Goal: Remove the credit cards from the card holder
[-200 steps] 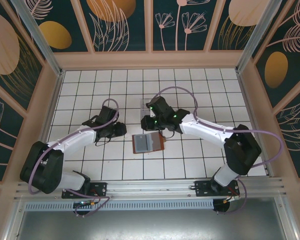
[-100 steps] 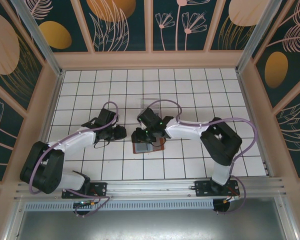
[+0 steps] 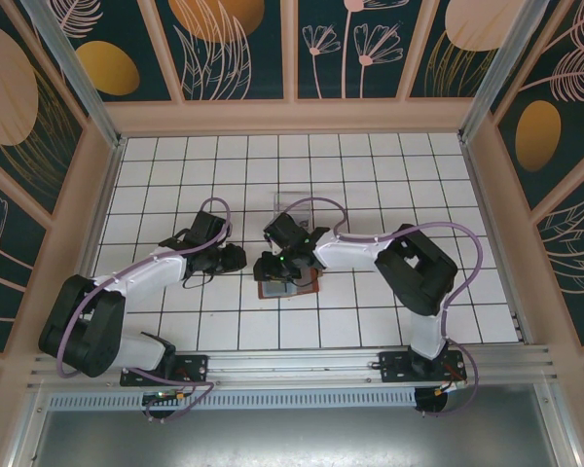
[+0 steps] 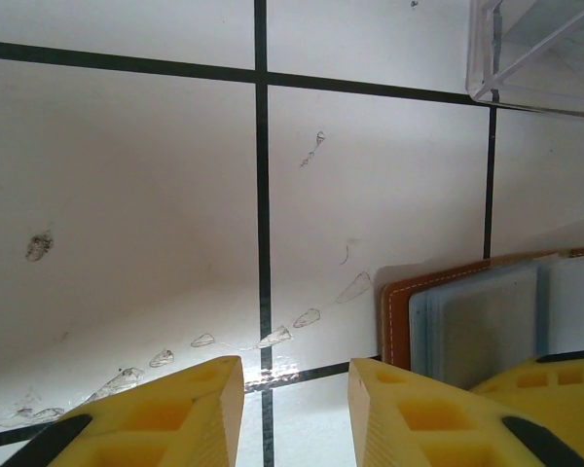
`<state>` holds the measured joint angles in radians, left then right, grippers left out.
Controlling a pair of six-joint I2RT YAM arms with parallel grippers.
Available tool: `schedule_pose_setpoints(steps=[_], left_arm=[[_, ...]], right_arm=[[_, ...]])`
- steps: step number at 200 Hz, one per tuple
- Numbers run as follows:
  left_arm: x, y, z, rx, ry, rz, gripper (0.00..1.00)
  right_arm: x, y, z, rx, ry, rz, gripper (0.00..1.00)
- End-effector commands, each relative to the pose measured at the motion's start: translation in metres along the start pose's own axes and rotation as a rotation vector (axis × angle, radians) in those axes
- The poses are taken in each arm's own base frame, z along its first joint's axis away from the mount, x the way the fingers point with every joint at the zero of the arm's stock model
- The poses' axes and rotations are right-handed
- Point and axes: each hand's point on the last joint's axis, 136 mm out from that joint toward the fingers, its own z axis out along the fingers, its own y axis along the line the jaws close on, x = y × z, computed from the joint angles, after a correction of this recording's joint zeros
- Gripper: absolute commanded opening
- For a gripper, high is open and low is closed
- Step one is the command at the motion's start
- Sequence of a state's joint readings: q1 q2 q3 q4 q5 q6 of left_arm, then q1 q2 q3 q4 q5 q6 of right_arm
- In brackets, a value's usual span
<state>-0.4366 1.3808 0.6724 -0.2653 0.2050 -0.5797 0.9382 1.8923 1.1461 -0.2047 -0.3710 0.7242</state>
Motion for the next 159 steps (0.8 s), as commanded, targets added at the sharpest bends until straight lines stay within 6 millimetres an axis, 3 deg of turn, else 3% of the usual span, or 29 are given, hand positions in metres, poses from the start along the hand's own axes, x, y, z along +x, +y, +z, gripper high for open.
schedule_pose_setpoints(steps=[1,46,159], left_arm=[[-0.004,-0.003,-0.004,0.016,-0.018,0.013,0.35],[-0.003,-0.003,-0.003,0.017,-0.012,0.012,0.35],[-0.005,-0.007,0.0,0.032,0.002,0.019,0.35]], right_arm=[[-0.006,0.012,0.004,-0.029,-0.008,-0.016,0.38],[-0.009,0.001,0.007,0.029,-0.017,-0.004,0.38],[0.004,-0.024,-0.009,0.153,-0.023,0.039,0.38]])
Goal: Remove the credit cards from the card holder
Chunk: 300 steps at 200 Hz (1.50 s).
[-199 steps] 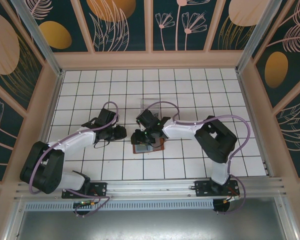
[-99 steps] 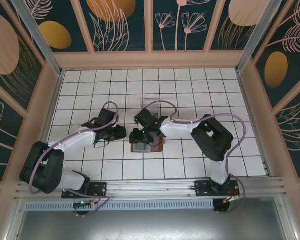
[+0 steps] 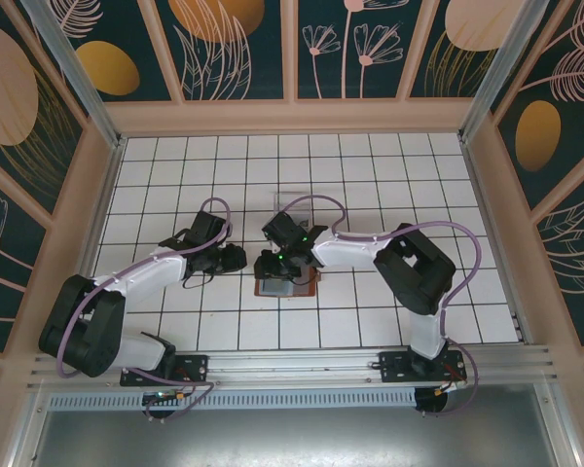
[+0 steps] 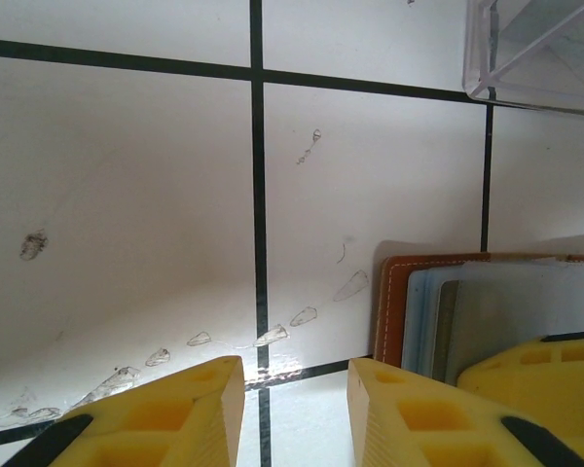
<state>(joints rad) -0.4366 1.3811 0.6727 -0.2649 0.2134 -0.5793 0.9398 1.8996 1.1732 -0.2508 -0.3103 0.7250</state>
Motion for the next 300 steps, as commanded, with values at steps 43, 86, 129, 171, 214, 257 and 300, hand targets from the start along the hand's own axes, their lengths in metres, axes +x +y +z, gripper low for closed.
schedule_pose_setpoints(steps=[43,86,129,171,214,257,300], left_arm=[[-0.007,-0.008,0.001,0.027,0.002,0.029,0.35],[-0.008,-0.01,0.004,0.039,0.008,0.029,0.35],[-0.01,-0.013,0.004,0.042,0.011,0.04,0.35],[-0.011,-0.015,0.005,0.052,0.014,0.04,0.35],[-0.013,-0.018,0.006,0.061,0.018,0.041,0.34],[-0.013,-0.019,0.007,0.064,0.021,0.038,0.34],[-0.011,-0.021,0.006,0.073,0.034,0.051,0.33]], right_arm=[[0.013,-0.025,-0.014,0.17,0.0,0.026,0.38],[0.014,-0.03,-0.019,0.263,-0.015,0.013,0.39],[0.013,-0.034,-0.027,0.346,-0.034,-0.001,0.4],[0.011,-0.042,-0.038,0.457,-0.057,-0.028,0.42],[0.011,-0.046,-0.047,0.522,-0.069,-0.047,0.44],[0.008,-0.049,-0.057,0.559,-0.091,-0.054,0.46],[0.007,-0.058,-0.063,0.594,-0.096,-0.053,0.46]])
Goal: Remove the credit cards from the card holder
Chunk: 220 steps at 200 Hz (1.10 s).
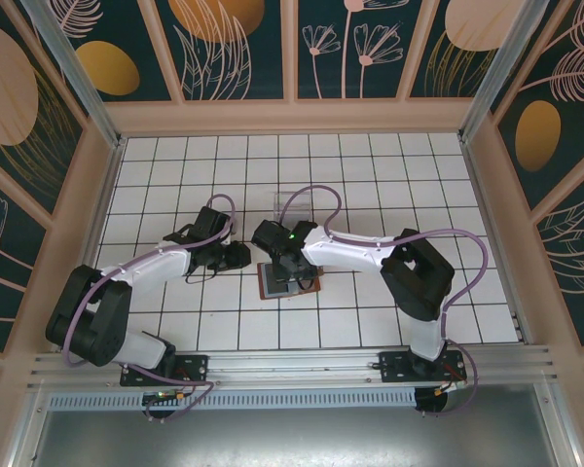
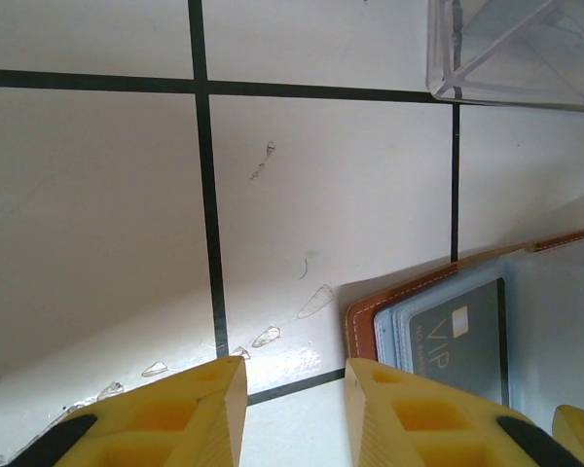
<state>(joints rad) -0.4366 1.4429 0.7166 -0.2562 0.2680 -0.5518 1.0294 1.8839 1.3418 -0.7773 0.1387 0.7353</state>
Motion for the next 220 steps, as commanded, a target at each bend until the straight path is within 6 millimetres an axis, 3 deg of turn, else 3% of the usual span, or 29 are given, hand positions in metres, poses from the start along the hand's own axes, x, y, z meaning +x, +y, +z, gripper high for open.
schedule_pose_setpoints(steps=[1,51,120,175,220], left_arm=[[-0.007,-0.009,-0.002,0.032,-0.002,0.027,0.33],[-0.003,-0.024,-0.002,0.061,0.013,0.038,0.33],[0.025,-0.046,0.01,0.054,0.065,0.07,0.33],[0.037,-0.05,0.008,0.032,0.089,0.077,0.33],[0.048,-0.049,0.014,0.003,0.118,0.087,0.32]], right_arm=[[-0.006,-0.01,-0.008,0.057,-0.03,0.0,0.46],[-0.004,-0.028,-0.006,0.098,-0.03,0.015,0.46],[0.0,-0.059,0.002,0.131,-0.022,0.04,0.46],[0.009,-0.069,0.017,0.168,-0.003,0.031,0.46],[0.0,-0.065,0.002,0.149,-0.036,0.037,0.45]])
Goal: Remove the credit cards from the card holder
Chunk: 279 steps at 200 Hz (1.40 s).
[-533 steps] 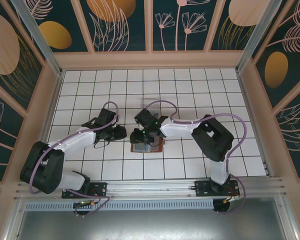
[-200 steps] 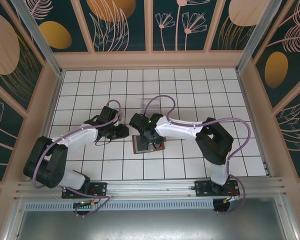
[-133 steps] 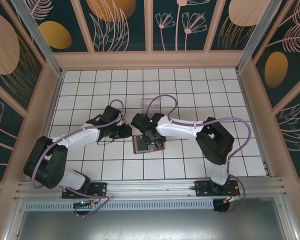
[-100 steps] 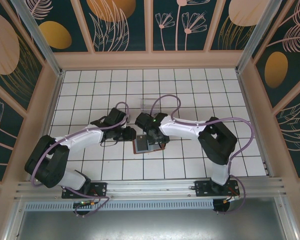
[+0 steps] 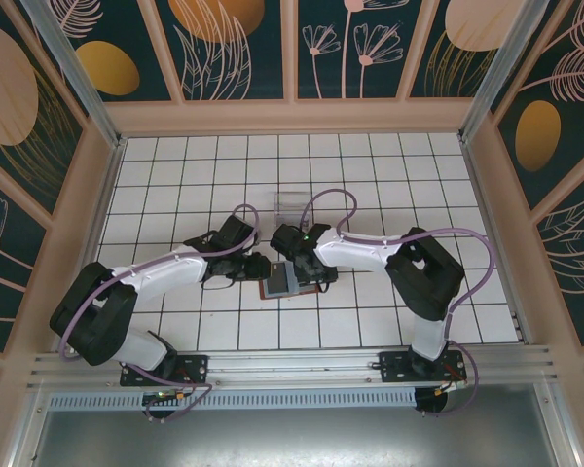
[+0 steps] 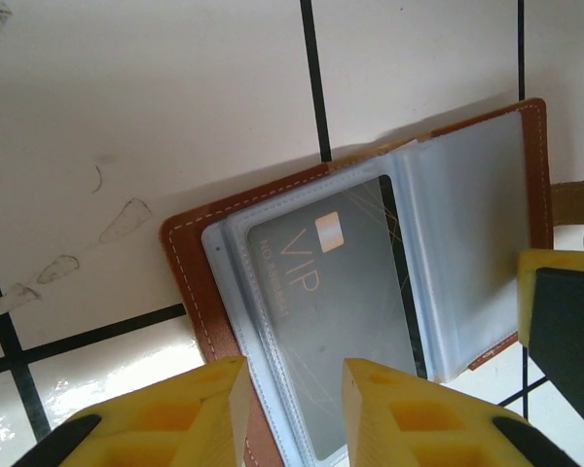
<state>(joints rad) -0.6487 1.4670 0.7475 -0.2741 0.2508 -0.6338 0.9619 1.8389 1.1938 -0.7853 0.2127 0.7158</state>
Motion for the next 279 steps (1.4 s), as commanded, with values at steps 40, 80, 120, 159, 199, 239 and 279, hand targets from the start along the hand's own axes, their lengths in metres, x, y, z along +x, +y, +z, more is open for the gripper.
schedule_pose_setpoints(steps=[40,80,120,159,199,239,279], left_arm=[[0.009,0.002,0.005,-0.068,0.033,-0.007,0.32],[0.011,0.008,0.007,-0.106,0.038,-0.014,0.33],[0.011,0.006,0.01,-0.099,0.036,-0.029,0.32],[0.012,0.002,0.016,-0.095,0.044,-0.022,0.32],[0.017,0.008,0.02,-0.124,0.055,-0.019,0.3],[0.022,0.015,0.021,-0.143,0.063,-0.022,0.27],[0.026,0.019,0.023,-0.152,0.071,-0.022,0.26]], right_arm=[[-0.02,0.012,-0.034,-0.111,-0.078,0.024,0.44],[-0.03,0.028,-0.051,-0.223,-0.097,0.035,0.43],[-0.034,0.055,-0.063,-0.468,-0.072,0.077,0.4],[-0.036,0.073,-0.063,-0.65,-0.027,0.117,0.31],[-0.035,0.084,-0.054,-0.711,0.014,0.119,0.25],[-0.033,0.092,-0.041,-0.741,0.052,0.117,0.23],[-0.03,0.087,-0.023,-0.694,0.07,0.115,0.3]])
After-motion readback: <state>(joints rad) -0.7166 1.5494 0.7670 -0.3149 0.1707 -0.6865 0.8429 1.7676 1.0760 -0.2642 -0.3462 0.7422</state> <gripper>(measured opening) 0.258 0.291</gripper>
